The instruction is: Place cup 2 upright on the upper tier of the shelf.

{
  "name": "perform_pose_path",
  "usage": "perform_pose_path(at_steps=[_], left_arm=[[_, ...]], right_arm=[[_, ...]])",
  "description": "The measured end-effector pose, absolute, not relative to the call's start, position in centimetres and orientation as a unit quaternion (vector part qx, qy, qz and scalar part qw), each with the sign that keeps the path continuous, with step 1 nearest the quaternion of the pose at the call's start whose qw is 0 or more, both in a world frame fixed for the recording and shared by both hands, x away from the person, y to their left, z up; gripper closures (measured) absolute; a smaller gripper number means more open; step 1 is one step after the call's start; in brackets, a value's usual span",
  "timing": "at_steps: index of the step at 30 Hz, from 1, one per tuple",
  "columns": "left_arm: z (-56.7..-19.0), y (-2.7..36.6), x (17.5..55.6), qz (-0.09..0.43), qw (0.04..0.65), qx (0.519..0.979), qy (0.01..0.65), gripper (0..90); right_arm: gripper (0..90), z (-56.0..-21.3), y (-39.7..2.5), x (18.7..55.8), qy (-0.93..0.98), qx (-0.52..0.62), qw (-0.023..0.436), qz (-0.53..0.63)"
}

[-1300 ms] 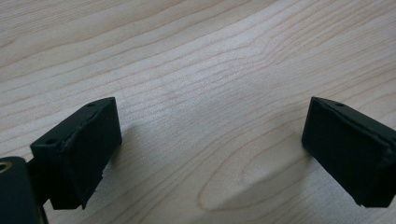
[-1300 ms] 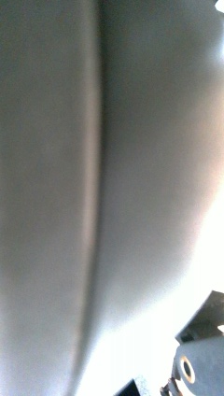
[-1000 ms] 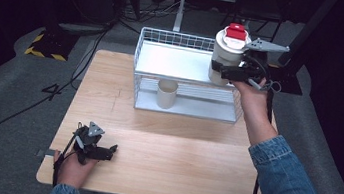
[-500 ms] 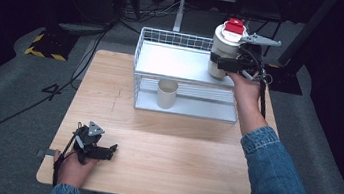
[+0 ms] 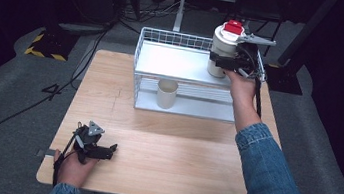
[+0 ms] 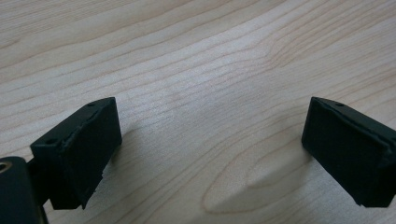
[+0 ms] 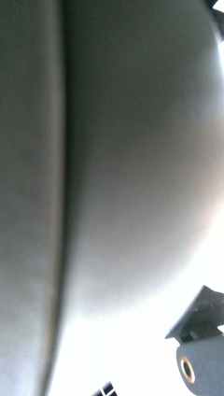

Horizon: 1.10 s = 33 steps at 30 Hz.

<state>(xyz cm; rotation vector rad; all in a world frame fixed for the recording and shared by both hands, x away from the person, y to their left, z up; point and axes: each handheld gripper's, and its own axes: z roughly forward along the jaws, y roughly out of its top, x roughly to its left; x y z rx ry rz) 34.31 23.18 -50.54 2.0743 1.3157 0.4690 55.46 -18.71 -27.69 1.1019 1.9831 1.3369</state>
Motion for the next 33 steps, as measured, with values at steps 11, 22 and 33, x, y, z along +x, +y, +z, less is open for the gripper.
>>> perform_pose_path(at_steps=[11,22,33], left_arm=[[-50.5,23.2,34.3,0.178,0.315,0.788,0.499,5.4],[-50.6,23.2,34.3,0.18,0.316,0.786,0.5,5.4],[-50.6,23.2,34.3,0.18,0.316,0.786,0.5,5.4]], right_arm=[[10.4,-28.0,-18.8,55.7,0.726,0.412,0.243,0.493],[10.3,-28.5,-19.0,55.2,0.722,0.402,0.254,0.503],[9.3,-28.9,-19.0,55.2,0.722,0.393,0.266,0.504]])
